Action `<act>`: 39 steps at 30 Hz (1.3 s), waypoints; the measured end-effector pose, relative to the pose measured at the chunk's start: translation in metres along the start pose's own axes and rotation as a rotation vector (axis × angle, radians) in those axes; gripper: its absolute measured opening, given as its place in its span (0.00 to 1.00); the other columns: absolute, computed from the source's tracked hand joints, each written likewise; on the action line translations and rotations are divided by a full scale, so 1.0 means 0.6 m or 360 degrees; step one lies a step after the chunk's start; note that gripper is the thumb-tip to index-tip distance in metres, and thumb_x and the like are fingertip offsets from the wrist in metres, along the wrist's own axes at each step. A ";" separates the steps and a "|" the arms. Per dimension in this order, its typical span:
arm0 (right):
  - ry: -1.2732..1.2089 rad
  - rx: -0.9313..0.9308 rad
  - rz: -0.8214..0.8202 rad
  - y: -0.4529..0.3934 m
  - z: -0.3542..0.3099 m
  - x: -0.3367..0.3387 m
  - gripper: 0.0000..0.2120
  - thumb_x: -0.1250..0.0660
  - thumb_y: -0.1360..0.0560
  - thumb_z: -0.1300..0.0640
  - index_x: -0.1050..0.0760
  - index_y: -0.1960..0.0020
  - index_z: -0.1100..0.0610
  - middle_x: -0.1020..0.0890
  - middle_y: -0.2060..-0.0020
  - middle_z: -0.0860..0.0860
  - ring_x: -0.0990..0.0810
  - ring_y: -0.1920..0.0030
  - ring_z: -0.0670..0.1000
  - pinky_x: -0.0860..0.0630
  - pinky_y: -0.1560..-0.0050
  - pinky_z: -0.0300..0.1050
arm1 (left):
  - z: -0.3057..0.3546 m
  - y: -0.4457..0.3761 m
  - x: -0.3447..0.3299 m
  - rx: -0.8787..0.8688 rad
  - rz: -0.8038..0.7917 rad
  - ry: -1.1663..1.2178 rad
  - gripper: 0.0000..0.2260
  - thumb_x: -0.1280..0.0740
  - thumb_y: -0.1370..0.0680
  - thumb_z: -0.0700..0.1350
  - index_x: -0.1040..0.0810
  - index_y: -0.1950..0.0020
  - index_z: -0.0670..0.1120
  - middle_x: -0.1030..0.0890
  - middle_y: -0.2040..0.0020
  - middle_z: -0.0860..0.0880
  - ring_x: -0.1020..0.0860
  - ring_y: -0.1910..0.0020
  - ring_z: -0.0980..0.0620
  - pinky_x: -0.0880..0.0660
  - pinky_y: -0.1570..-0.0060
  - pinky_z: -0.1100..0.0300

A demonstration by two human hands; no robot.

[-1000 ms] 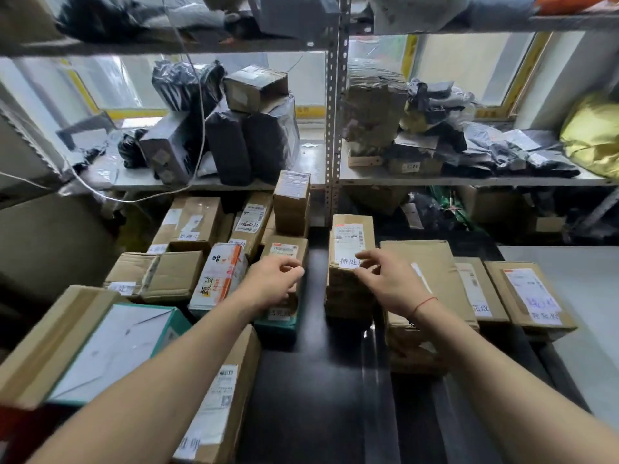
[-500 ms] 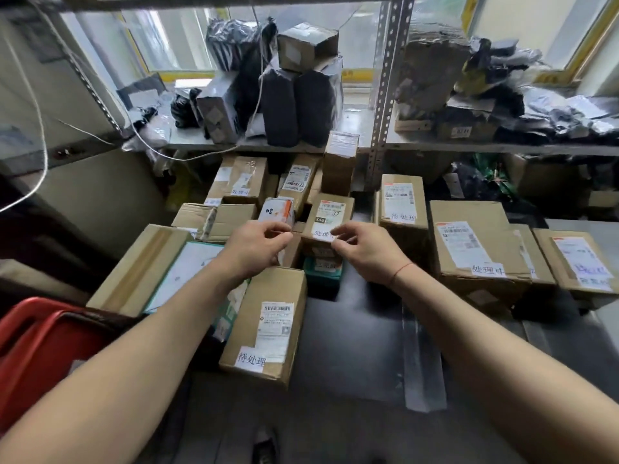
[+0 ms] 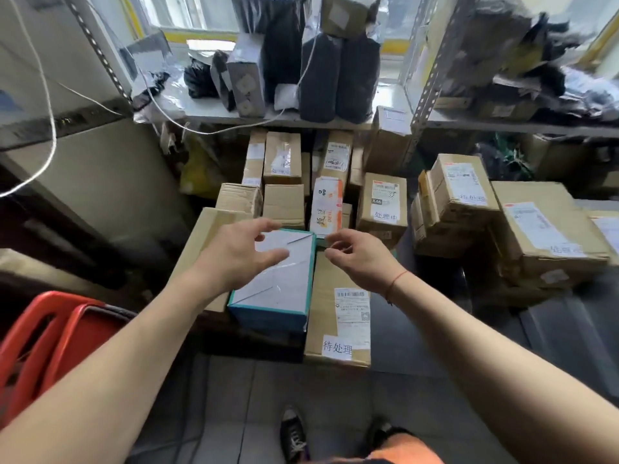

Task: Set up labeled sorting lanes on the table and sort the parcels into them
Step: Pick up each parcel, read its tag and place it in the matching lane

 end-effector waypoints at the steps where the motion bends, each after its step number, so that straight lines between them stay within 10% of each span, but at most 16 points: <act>1: -0.0006 -0.0014 -0.0018 -0.004 -0.004 -0.010 0.18 0.31 0.18 0.51 0.23 0.29 0.53 0.18 0.42 0.46 0.19 0.45 0.47 0.25 0.51 0.33 | -0.010 0.010 -0.004 -0.0016 -0.0067 -0.0062 0.32 0.23 0.24 0.58 0.27 0.23 0.55 0.24 0.26 0.53 0.25 0.31 0.52 0.28 0.31 0.54; 8: -0.0143 -0.0019 -0.0083 -0.048 -0.018 -0.060 0.29 0.33 0.16 0.50 0.38 0.18 0.51 0.34 0.19 0.52 0.34 0.21 0.57 0.32 0.23 0.61 | -0.065 0.045 -0.067 -0.0334 -0.0339 -0.0854 0.53 0.20 0.30 0.63 0.48 0.14 0.55 0.49 0.14 0.49 0.53 0.15 0.45 0.53 0.18 0.51; 15: -0.0336 -0.0102 -0.0202 -0.068 -0.015 -0.073 0.24 0.37 0.15 0.49 0.35 0.20 0.49 0.29 0.30 0.48 0.28 0.27 0.57 0.23 0.32 0.65 | -0.079 0.058 -0.108 -0.0547 -0.0091 -0.1103 0.47 0.14 0.44 0.44 0.26 0.26 0.47 0.22 0.30 0.39 0.23 0.32 0.35 0.23 0.34 0.42; 20: -0.0384 -0.0092 -0.0176 -0.065 -0.015 -0.062 0.23 0.35 0.16 0.49 0.31 0.23 0.52 0.26 0.30 0.51 0.23 0.33 0.56 0.18 0.37 0.61 | -0.071 0.065 -0.103 -0.0533 -0.0094 -0.1091 0.44 0.18 0.33 0.44 0.36 0.21 0.51 0.30 0.22 0.40 0.32 0.23 0.34 0.30 0.28 0.34; 27: -0.0582 0.0047 -0.0063 -0.060 -0.031 -0.004 0.25 0.30 0.20 0.48 0.30 0.25 0.52 0.22 0.34 0.51 0.20 0.37 0.54 0.19 0.36 0.57 | -0.019 0.069 -0.063 -0.0584 0.0095 -0.0861 0.41 0.28 0.21 0.43 0.47 0.14 0.55 0.50 0.14 0.45 0.54 0.16 0.37 0.43 0.19 0.37; 32: -0.0995 -0.0043 0.0096 -0.048 -0.020 0.050 0.37 0.22 0.30 0.36 0.31 0.29 0.49 0.21 0.37 0.50 0.18 0.41 0.54 0.17 0.43 0.55 | 0.002 0.067 -0.055 -0.0289 0.0551 -0.0028 0.59 0.17 0.30 0.51 0.57 0.13 0.48 0.44 0.15 0.43 0.40 0.18 0.43 0.35 0.22 0.40; 39: -0.1406 -0.0059 0.0012 -0.038 0.011 0.066 0.57 0.16 0.45 0.30 0.36 0.26 0.53 0.20 0.33 0.57 0.17 0.36 0.59 0.22 0.34 0.67 | 0.028 0.042 -0.067 -0.0296 0.0646 0.0218 0.46 0.18 0.30 0.57 0.36 0.17 0.52 0.31 0.20 0.48 0.32 0.23 0.47 0.29 0.25 0.42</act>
Point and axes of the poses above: each hand's wrist, its own y-axis away from the middle knuckle, its own x-axis out of the back of the hand, z = x × y, the point moved 1 cm from there along -y, towards the middle knuckle
